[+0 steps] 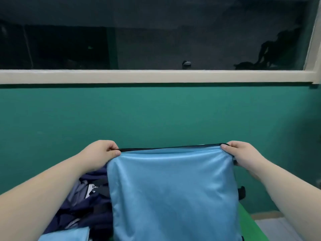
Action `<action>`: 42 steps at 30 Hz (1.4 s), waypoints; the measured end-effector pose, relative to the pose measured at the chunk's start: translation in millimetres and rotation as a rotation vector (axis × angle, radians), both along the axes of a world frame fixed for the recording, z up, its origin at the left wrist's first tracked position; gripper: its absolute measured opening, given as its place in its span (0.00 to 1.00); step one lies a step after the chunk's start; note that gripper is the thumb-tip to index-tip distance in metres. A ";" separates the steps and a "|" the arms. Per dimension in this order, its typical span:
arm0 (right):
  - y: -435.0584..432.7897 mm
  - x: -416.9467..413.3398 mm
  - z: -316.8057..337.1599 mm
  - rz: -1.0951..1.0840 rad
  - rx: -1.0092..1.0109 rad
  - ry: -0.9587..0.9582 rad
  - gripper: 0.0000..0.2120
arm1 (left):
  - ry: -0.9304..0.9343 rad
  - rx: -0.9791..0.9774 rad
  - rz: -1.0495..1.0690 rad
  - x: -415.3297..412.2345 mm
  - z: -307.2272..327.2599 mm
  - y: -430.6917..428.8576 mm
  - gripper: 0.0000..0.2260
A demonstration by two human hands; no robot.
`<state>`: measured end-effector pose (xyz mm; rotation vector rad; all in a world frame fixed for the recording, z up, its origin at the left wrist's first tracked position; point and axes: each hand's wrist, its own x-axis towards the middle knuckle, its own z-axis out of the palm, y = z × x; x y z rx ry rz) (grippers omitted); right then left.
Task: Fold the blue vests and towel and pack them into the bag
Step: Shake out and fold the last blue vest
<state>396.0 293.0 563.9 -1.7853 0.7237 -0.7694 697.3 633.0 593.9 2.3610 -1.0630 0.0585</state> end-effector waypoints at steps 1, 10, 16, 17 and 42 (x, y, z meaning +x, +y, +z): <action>-8.6 13.9 8.3 -0.014 -0.025 0.018 0.13 | -0.032 0.023 0.016 9.7 7.0 -9.6 0.06; -16.6 50.4 171.2 -0.063 -0.201 -0.370 0.06 | -0.215 -0.229 0.104 18.0 158.9 -6.0 0.03; 23.9 -16.8 181.0 0.055 -0.133 -0.473 0.04 | -0.179 -0.323 0.062 -35.4 156.2 34.8 0.04; 28.6 -29.7 173.0 0.065 -0.115 -0.460 0.04 | -0.163 -0.309 0.055 -45.0 148.5 42.0 0.04; 128.0 -220.7 -133.3 0.337 0.375 0.241 0.14 | 0.206 0.390 -0.330 -199.5 -117.0 154.1 0.03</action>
